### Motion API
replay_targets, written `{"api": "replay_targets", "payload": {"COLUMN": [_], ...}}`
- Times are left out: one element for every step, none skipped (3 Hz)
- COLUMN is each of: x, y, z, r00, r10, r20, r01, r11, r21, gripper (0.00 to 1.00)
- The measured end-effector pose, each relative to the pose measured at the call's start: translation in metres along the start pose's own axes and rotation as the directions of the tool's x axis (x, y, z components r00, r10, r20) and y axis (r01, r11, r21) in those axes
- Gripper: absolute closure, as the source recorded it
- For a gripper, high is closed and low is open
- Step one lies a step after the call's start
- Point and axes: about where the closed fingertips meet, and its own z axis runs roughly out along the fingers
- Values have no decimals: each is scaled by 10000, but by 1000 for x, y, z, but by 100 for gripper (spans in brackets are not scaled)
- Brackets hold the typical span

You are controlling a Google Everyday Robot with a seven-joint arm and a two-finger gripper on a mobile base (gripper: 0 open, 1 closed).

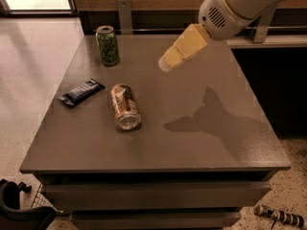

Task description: Place orange can upright

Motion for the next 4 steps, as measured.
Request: {"api": "replay_targets", "payload": {"x": [-6, -5, -7, -13], "y": [4, 8, 9, 15], "z": [19, 20, 32, 59], "r00": [9922, 9894, 9856, 9642], "r10": [666, 798, 1134, 1767], "r20": [-1050, -1210, -1257, -1980], "r01": [-647, -778, -1151, -1838], "r11": [9977, 9967, 9933, 9828], "r21": [210, 208, -60, -181], "gripper": [0, 0, 0, 0]}}
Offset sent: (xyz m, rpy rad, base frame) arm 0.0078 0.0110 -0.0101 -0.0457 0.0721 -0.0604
